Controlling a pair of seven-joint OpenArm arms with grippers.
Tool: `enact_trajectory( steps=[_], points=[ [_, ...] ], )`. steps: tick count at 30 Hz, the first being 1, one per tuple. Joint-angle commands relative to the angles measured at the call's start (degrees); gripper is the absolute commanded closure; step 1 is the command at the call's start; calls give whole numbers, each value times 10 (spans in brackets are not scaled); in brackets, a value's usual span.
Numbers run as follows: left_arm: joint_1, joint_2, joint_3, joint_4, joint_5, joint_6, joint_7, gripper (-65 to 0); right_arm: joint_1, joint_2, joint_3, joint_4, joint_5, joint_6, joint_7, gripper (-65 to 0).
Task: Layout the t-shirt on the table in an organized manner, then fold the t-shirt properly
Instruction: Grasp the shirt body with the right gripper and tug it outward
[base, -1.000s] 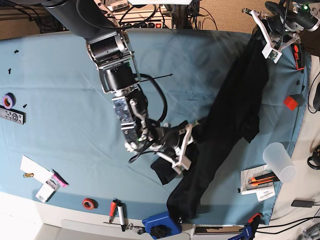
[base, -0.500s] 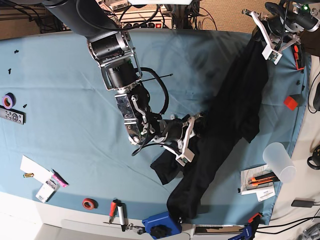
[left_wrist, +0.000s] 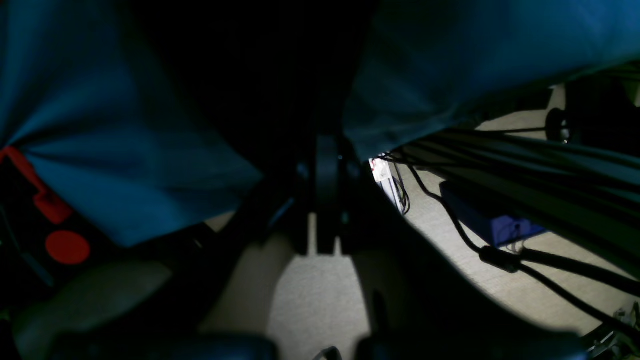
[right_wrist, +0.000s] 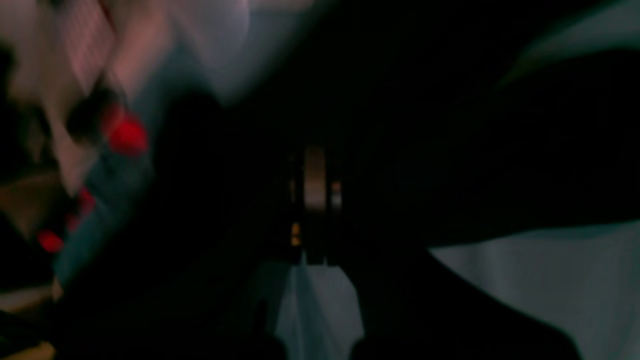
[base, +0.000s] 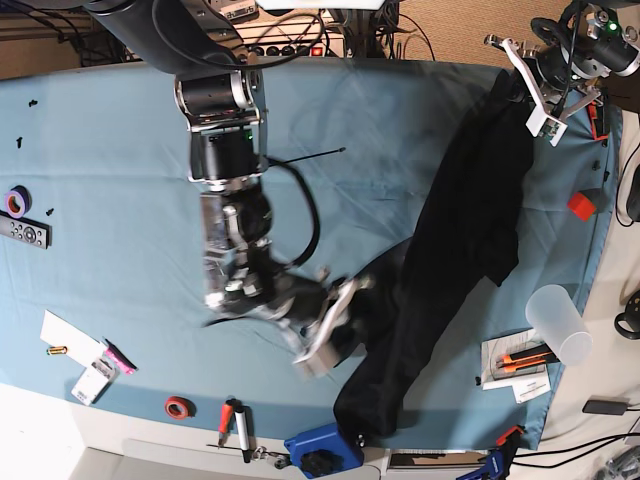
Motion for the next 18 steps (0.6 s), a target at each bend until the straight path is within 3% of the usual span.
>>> enact_trajectory(
  steps=[1, 8, 13, 14, 17, 18],
  points=[
    [2, -6, -4, 9, -4, 0, -9, 0, 19, -4, 18, 31, 19, 5, 6, 0],
    [2, -6, -4, 9, -4, 0, -12, 0, 15, 0, 127, 122, 19, 7, -55, 0],
    [2, -6, -4, 9, -4, 0, -14, 0, 15, 0, 122, 121, 20, 9, -121, 0],
    [2, -6, -4, 9, -4, 0, -14, 0, 15, 0, 113, 121, 21, 15, -143, -35],
    [2, -6, -4, 9, -4, 0, -14, 0, 11, 0, 66, 121, 20, 14, -169, -243],
    [2, -6, -4, 9, -4, 0, -14, 0, 8, 0, 44, 121, 18, 13, -158, -259]
  ],
)
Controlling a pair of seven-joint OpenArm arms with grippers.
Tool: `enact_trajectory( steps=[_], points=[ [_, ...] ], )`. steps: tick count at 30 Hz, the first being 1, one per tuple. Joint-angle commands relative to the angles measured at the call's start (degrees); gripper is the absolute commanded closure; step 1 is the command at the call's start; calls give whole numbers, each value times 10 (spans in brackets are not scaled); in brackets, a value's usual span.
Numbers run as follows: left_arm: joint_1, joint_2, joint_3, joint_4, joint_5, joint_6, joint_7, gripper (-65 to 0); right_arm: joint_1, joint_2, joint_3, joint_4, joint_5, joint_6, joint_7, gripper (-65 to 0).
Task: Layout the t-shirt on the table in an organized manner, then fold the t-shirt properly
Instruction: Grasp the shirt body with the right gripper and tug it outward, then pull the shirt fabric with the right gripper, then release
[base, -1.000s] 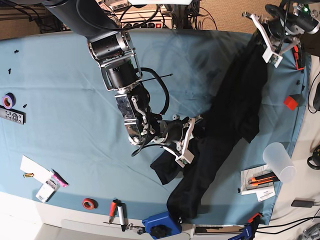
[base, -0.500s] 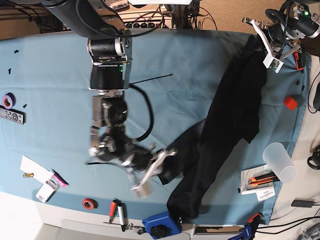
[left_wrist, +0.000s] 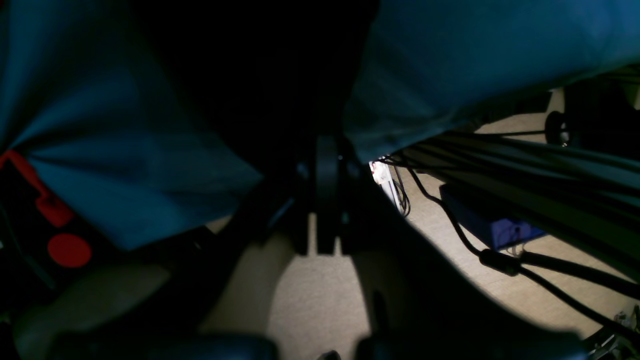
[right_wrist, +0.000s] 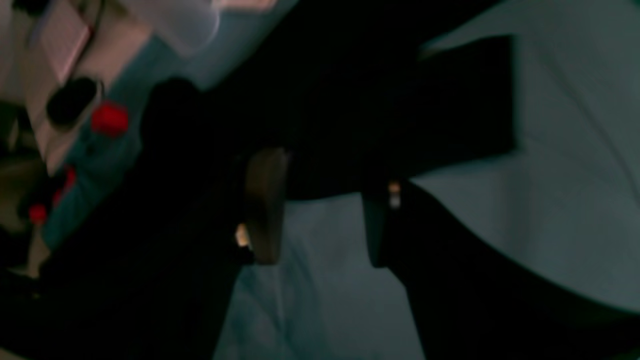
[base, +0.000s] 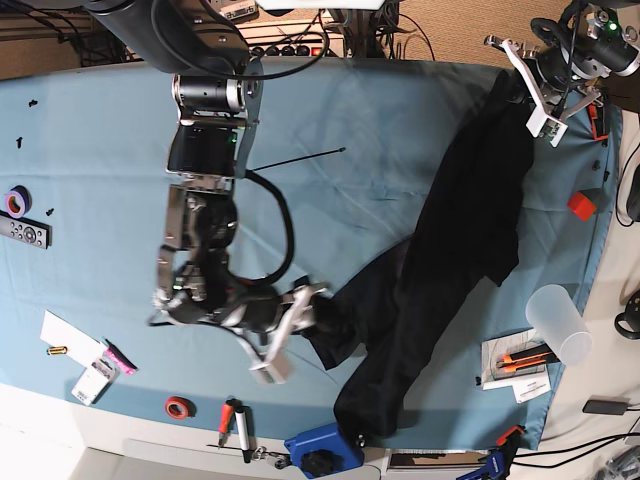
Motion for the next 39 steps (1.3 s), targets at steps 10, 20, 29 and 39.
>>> enact_trajectory(
  steps=[10, 20, 29, 39],
  points=[
    [0, -6, -4, 9, -4, 0, -8, 0, 0, -9, -264, -136, -195, -108, 262, -258],
    [-1, -6, -4, 9, -4, 0, -11, 0, 1, -9, -325, -228, -238, -130, 347, -44],
    [-1, -6, -4, 9, -4, 0, -12, 0, 8, -9, -298, -55, -262, -141, 266, 0],
    [-1, -6, -4, 9, -4, 0, -12, 0, 3, -1, -116, 151, -193, -140, 115, 0]
  ],
)
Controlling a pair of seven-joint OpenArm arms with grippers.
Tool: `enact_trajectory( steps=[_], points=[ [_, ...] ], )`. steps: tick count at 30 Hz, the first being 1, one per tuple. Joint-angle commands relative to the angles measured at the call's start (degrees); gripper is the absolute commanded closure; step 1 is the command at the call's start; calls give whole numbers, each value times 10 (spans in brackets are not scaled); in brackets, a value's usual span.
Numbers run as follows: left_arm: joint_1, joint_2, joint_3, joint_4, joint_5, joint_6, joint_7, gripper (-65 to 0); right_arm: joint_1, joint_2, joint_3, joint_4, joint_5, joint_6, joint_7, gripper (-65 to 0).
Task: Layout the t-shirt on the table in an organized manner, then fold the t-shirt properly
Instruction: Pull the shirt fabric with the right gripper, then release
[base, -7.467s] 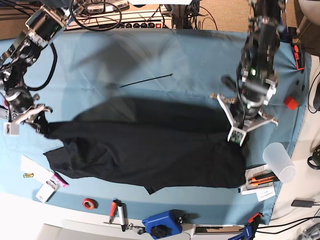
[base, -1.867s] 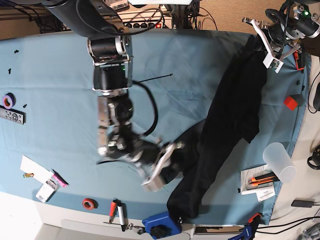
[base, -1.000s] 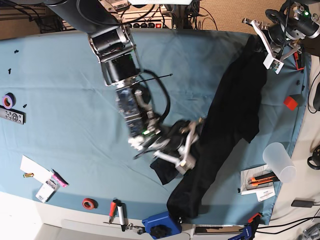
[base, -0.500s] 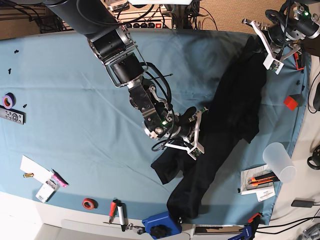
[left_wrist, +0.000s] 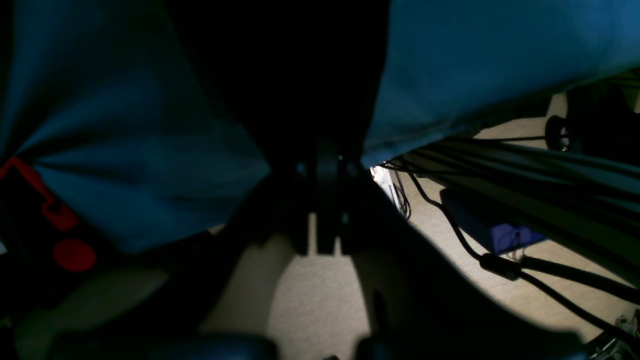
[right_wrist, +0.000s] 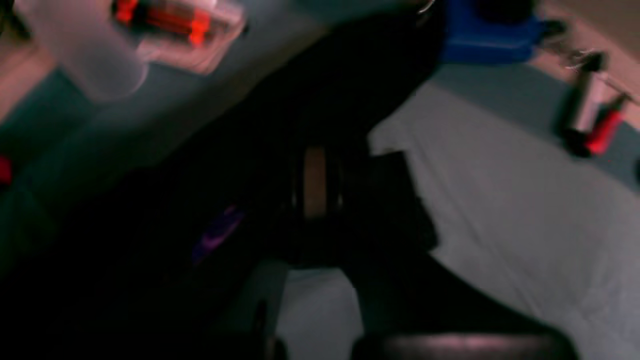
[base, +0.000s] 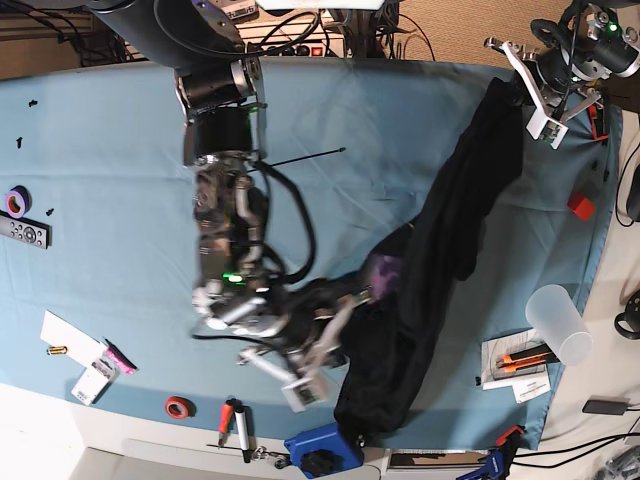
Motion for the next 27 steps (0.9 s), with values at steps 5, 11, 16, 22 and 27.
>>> enact_trajectory(
  steps=[5, 11, 16, 22, 27],
  points=[
    [2, -6, -4, 9, -4, 0, -8, 0, 0, 32, 56, 9, 24, 10, -1, 0],
    [2, -6, -4, 9, -4, -1, -8, 0, -27, 71, 108, 9, 76, 10, -1, 0],
    [2, -6, -4, 9, -4, -1, -8, 0, -49, 71, 85, 9, 84, 83, -4, -74],
    [2, -6, -4, 9, -4, 0, -8, 0, -58, 42, -23, -10, 64, 79, 89, -221],
    [2, -6, -4, 9, -4, 0, -8, 0, -13, -10, -124, -136, -18, 36, 173, -221]
  ],
)
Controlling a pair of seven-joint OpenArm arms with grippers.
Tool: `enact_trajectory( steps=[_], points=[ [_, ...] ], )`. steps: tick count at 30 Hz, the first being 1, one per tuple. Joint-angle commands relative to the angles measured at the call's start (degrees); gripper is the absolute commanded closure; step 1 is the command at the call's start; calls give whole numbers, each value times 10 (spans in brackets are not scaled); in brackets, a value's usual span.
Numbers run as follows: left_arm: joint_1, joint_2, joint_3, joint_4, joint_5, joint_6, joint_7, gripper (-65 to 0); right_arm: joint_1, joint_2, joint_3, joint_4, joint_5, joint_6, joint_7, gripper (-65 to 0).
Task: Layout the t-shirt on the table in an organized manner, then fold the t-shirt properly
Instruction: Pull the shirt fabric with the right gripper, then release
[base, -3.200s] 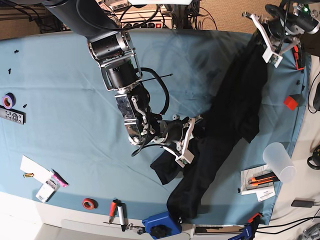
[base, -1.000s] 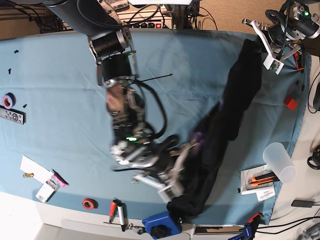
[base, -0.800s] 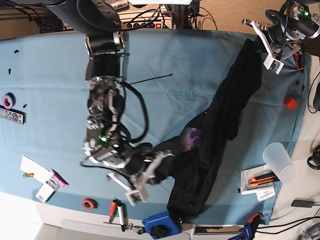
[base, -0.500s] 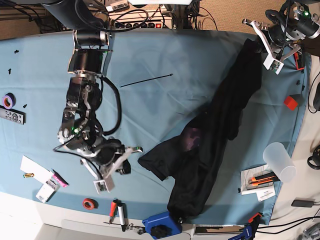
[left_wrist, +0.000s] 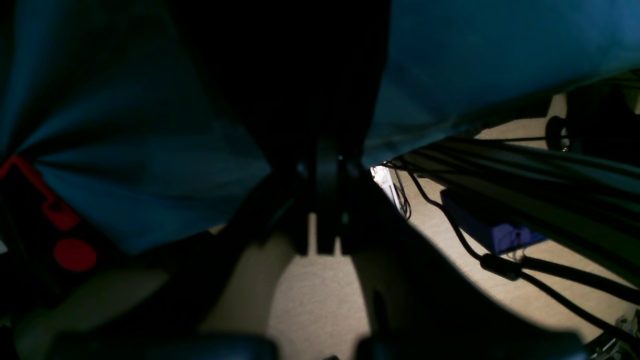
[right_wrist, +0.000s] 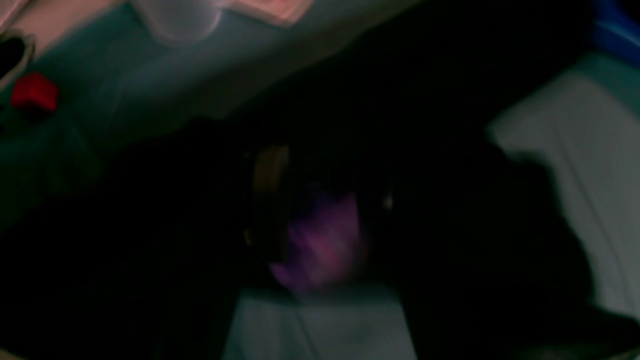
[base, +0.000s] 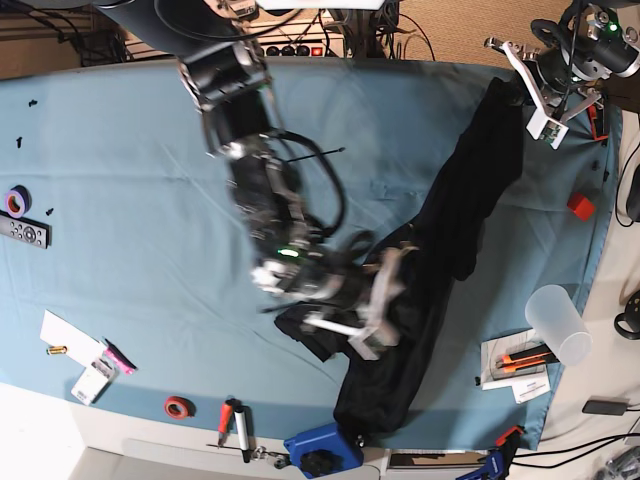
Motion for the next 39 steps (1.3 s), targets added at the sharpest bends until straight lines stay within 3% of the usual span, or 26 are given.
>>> enact_trajectory(
  steps=[1, 4, 8, 9, 11, 12, 19, 25, 31, 39],
  points=[
    [3, -4, -4, 9, -6, 0, -8, 0, 31, -2, -21, -18, -6, -6, 23, -221],
    [3, 1, -4, 9, -6, 0, -8, 0, 64, -2, -78, -98, -61, -50, 28, -221],
    [2, 7, -4, 9, -6, 0, -19, 0, 79, -2, -125, -160, -65, -51, 76, -208],
    [2, 7, -4, 9, -6, 0, -19, 0, 79, -2, -129, -162, -75, -52, 83, -166],
    [0, 7, -4, 9, -6, 0, -19, 0, 79, -2, -131, -158, -91, -52, 83, -14],
    [0, 7, -3, 9, -7, 0, -19, 0, 79, -2, -130, -153, -97, -52, 81, 0],
    [1, 7, -4, 9, -6, 0, -19, 0, 78, -2, -124, -44, -101, -61, 41, 0],
    [1, 7, -4, 9, -6, 0, -19, 0, 78, -1, -44, 109, -95, -61, -50, 0],
    [1, 7, -4, 9, -6, 0, -19, 0, 74, 5, 73, 131, -43, -60, -71, 0],
    [1, 7, -4, 9, -6, 0, -19, 0, 72, 65, 236, 169, -32, -60, -156, 0]
  ],
)
